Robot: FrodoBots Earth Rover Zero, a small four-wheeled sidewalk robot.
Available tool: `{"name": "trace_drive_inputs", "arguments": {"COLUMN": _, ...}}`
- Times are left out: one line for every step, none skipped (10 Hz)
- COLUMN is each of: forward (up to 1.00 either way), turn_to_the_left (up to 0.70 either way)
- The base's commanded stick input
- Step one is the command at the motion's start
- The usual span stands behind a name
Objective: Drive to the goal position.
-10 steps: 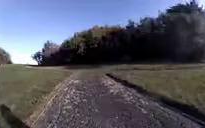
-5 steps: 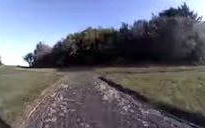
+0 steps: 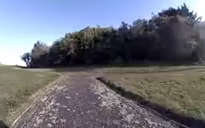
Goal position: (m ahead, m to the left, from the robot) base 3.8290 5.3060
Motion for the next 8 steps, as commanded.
{"name": "trace_drive_inputs", "arguments": {"forward": 0.5, "turn_to_the_left": 0.03}}
{"name": "trace_drive_inputs", "arguments": {"forward": 0.5, "turn_to_the_left": 0.03}}
{"name": "trace_drive_inputs", "arguments": {"forward": 0.5, "turn_to_the_left": 0.03}}
{"name": "trace_drive_inputs", "arguments": {"forward": 0.5, "turn_to_the_left": 0.03}}
{"name": "trace_drive_inputs", "arguments": {"forward": 0.5, "turn_to_the_left": 0.03}}
{"name": "trace_drive_inputs", "arguments": {"forward": 0.5, "turn_to_the_left": 0.03}}
{"name": "trace_drive_inputs", "arguments": {"forward": 0.5, "turn_to_the_left": 0.03}}
{"name": "trace_drive_inputs", "arguments": {"forward": 0.5, "turn_to_the_left": 0.03}}
